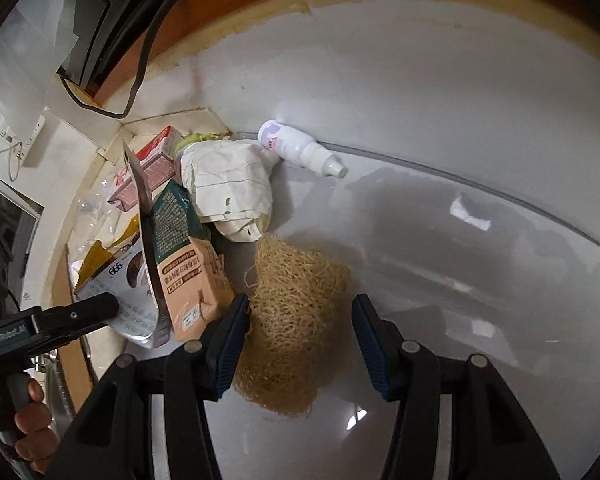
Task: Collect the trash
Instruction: 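Grasp the grey drink pouch with the left tool while the right tool grasps the tan mesh scrubber, then lift the pouch and scrubber and carry them down to the bin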
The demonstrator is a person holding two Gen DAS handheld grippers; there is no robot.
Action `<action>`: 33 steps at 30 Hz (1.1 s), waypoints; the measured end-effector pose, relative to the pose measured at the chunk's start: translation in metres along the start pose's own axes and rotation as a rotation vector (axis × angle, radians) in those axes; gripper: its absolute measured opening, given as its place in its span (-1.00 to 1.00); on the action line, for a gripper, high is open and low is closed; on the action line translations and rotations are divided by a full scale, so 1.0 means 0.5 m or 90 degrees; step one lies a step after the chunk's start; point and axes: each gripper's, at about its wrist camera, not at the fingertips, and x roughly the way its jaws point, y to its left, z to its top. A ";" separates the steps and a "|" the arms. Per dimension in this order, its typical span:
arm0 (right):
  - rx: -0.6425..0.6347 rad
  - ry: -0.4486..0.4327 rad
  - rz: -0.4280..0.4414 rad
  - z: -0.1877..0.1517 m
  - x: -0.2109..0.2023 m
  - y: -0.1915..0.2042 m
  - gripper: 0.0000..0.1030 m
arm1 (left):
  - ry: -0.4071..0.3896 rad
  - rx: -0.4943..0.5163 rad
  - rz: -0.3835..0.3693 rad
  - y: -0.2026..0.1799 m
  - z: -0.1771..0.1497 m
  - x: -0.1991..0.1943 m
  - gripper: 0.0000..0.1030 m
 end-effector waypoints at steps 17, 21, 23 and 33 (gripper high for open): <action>-0.064 -0.050 -0.023 -0.022 -0.044 0.033 -0.38 | -0.098 0.028 0.063 -0.049 -0.045 -0.072 -0.33; -0.062 -0.065 -0.024 -0.036 -0.065 0.036 -0.39 | -0.121 0.042 0.080 -0.050 -0.073 -0.114 -0.34; -0.056 -0.068 -0.017 -0.044 -0.076 0.034 -0.39 | -0.132 0.049 0.084 -0.051 -0.088 -0.137 -0.35; -0.061 -0.075 -0.005 -0.084 -0.116 0.039 -0.39 | -0.152 0.062 0.089 -0.030 -0.192 -0.209 -0.36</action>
